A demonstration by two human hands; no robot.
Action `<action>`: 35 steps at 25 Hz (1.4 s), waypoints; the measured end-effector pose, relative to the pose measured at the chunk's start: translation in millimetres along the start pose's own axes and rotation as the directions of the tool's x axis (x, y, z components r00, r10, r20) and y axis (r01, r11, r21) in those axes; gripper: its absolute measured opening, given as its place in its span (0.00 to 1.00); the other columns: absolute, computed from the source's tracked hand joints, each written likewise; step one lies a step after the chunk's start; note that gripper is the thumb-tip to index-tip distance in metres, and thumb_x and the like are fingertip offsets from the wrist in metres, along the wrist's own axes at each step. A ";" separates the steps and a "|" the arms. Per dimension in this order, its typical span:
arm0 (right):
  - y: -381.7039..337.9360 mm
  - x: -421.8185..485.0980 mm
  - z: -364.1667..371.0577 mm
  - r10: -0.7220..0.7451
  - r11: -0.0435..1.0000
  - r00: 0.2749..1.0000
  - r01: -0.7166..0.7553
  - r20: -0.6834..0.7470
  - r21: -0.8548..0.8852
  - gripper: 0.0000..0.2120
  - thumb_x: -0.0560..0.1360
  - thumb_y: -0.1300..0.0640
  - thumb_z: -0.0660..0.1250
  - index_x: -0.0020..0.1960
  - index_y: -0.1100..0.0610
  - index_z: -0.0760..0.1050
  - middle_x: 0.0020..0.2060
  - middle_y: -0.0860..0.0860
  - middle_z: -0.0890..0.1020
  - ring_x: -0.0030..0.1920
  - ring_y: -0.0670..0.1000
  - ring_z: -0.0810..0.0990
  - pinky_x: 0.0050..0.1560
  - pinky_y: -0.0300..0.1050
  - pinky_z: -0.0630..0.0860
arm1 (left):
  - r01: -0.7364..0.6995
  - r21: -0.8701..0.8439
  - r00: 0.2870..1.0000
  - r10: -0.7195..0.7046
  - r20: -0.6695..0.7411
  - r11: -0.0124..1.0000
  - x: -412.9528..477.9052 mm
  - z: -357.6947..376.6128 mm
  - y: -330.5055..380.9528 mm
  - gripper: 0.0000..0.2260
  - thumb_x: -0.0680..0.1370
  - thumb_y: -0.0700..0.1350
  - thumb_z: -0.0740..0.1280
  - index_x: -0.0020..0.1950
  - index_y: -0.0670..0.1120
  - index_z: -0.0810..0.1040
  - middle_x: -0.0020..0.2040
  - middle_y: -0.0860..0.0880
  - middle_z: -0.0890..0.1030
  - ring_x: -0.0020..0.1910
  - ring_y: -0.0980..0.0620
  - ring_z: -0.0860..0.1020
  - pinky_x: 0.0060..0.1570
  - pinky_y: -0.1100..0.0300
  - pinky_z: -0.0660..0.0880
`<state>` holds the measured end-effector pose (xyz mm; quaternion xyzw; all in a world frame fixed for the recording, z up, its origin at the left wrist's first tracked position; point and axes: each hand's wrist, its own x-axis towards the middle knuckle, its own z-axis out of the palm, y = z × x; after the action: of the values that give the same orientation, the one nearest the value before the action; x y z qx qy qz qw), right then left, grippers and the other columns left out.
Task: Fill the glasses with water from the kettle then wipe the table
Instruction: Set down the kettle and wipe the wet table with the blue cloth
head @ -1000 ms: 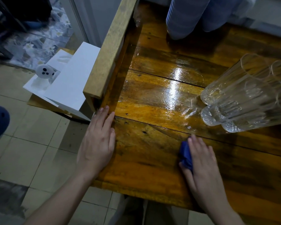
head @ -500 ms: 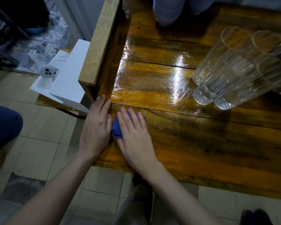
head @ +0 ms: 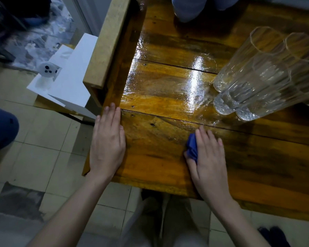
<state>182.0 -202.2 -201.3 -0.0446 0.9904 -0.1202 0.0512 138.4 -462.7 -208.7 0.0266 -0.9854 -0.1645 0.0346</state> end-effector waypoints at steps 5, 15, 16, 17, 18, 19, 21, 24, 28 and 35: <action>-70.5 72.3 11.7 -0.042 0.997 0.998 0.044 -0.040 0.060 0.32 0.80 0.44 0.55 0.79 0.59 0.55 0.78 0.55 0.59 0.78 0.55 0.54 0.78 0.55 0.47 | -0.012 0.076 1.000 0.010 0.025 0.997 -0.5 -0.2 3.8 0.26 0.83 0.53 0.51 0.78 0.42 0.57 0.78 0.45 0.58 0.78 0.49 0.55 0.77 0.50 0.50; -31.4 -36.2 15.6 -0.278 0.960 0.959 0.279 0.056 -0.006 0.40 0.73 0.48 0.66 0.79 0.57 0.54 0.79 0.54 0.58 0.78 0.54 0.55 0.76 0.53 0.51 | -0.354 0.030 0.929 0.347 0.129 0.935 10.6 19.6 74.6 0.23 0.81 0.46 0.55 0.76 0.41 0.62 0.77 0.42 0.62 0.77 0.45 0.59 0.75 0.46 0.56; -13.5 -46.8 12.3 -0.227 0.974 0.973 0.228 0.051 -0.008 0.41 0.72 0.48 0.68 0.79 0.57 0.54 0.79 0.53 0.58 0.78 0.53 0.55 0.75 0.53 0.52 | -0.355 0.022 0.927 0.349 0.140 0.934 10.1 25.0 87.8 0.23 0.81 0.46 0.54 0.76 0.42 0.61 0.77 0.43 0.61 0.77 0.47 0.58 0.75 0.46 0.55; 7.1 -53.3 7.7 -0.163 0.987 0.986 0.163 0.038 -0.004 0.42 0.71 0.50 0.70 0.79 0.57 0.55 0.78 0.53 0.59 0.78 0.53 0.56 0.75 0.53 0.53 | -0.339 0.029 0.931 0.331 0.151 0.940 9.1 28.6 95.1 0.23 0.82 0.47 0.54 0.77 0.43 0.60 0.77 0.44 0.60 0.78 0.47 0.56 0.76 0.46 0.54; 30.1 -57.5 2.5 -0.082 0.997 0.996 0.082 0.022 0.007 0.42 0.71 0.51 0.70 0.79 0.58 0.55 0.78 0.53 0.59 0.78 0.53 0.56 0.75 0.53 0.53 | -0.324 0.041 0.936 0.314 0.157 0.945 7.8 30.8 98.0 0.23 0.82 0.48 0.53 0.77 0.44 0.60 0.78 0.45 0.59 0.78 0.48 0.55 0.76 0.45 0.53; 55.2 -58.9 -3.7 0.006 1.000 1.000 -0.006 0.001 0.017 0.40 0.73 0.52 0.68 0.79 0.58 0.54 0.78 0.53 0.58 0.78 0.53 0.55 0.76 0.54 0.52 | -0.319 0.049 0.938 0.308 0.158 0.947 7.3 32.3 97.8 0.23 0.82 0.49 0.53 0.77 0.45 0.59 0.78 0.45 0.59 0.78 0.49 0.54 0.76 0.45 0.53; 96.9 -51.8 -19.0 0.171 0.985 0.984 -0.170 -0.047 0.019 0.33 0.78 0.48 0.59 0.79 0.58 0.54 0.79 0.53 0.57 0.79 0.52 0.53 0.77 0.54 0.50 | -0.324 0.047 0.936 0.314 0.157 0.945 6.3 31.0 95.1 0.24 0.82 0.49 0.52 0.77 0.45 0.60 0.78 0.46 0.59 0.78 0.49 0.54 0.76 0.45 0.52; 112.0 -14.4 -28.2 0.341 0.939 0.931 -0.332 -0.130 0.084 0.31 0.81 0.46 0.53 0.79 0.59 0.55 0.78 0.55 0.60 0.78 0.54 0.56 0.78 0.55 0.50 | -0.325 0.024 0.937 0.319 0.144 0.945 7.1 30.3 97.1 0.24 0.81 0.49 0.53 0.77 0.44 0.61 0.78 0.45 0.60 0.78 0.49 0.55 0.76 0.46 0.51; 72.1 21.6 -20.3 0.368 0.929 0.909 -0.350 -0.195 0.122 0.30 0.81 0.47 0.55 0.78 0.62 0.57 0.76 0.58 0.65 0.77 0.59 0.60 0.77 0.58 0.52 | -0.324 0.026 0.939 0.318 0.128 0.946 5.8 30.3 97.1 0.24 0.81 0.50 0.52 0.76 0.44 0.62 0.77 0.45 0.61 0.78 0.49 0.55 0.77 0.47 0.50; 24.7 -26.0 -0.5 0.126 0.992 0.986 -0.123 -0.111 0.030 0.32 0.79 0.48 0.57 0.79 0.60 0.56 0.78 0.56 0.59 0.78 0.55 0.55 0.77 0.56 0.53 | -0.329 0.061 0.940 0.321 0.115 0.942 4.2 31.8 100.8 0.24 0.81 0.50 0.51 0.76 0.43 0.62 0.77 0.44 0.62 0.77 0.47 0.57 0.76 0.46 0.51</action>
<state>205.8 -175.6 -204.5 0.0249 0.9911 -0.1306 0.0030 127.6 -357.5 -205.6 -0.1437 -0.9825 -0.1185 0.0093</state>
